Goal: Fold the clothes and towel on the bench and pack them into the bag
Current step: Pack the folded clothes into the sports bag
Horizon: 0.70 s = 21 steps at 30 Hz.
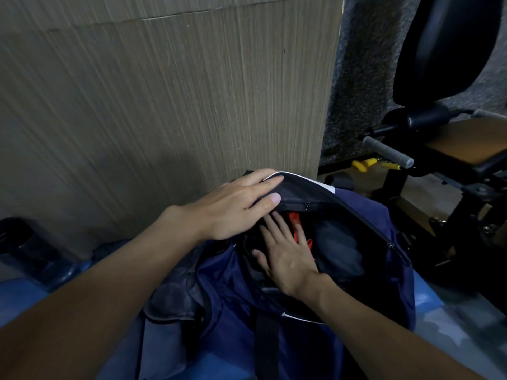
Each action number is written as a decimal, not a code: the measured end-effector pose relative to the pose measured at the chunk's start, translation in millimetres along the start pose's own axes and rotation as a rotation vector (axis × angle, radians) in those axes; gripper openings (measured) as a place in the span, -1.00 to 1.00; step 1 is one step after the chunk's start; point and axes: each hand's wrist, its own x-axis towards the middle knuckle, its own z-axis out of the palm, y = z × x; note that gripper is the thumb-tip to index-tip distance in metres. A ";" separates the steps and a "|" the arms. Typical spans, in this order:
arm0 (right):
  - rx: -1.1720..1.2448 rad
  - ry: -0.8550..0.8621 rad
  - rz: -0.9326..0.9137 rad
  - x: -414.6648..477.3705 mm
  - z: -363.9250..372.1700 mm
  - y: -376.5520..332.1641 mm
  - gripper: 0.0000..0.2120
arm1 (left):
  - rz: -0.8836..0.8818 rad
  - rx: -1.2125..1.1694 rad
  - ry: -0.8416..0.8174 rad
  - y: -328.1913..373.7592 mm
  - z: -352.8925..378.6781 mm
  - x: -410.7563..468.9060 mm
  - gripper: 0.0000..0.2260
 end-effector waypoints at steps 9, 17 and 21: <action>0.220 -0.264 0.097 4.0 2.5 6.5 -0.21 | 0.024 0.023 -0.022 -6.0 1.1 -1.4 -0.43; 0.185 -0.232 -0.008 3.3 5.9 3.0 -0.39 | 0.048 0.046 -0.020 -8.9 2.4 -1.0 -0.40; 0.160 -0.299 0.014 8.4 7.9 4.7 -0.45 | 0.050 0.038 -0.023 -11.0 4.1 0.0 -0.34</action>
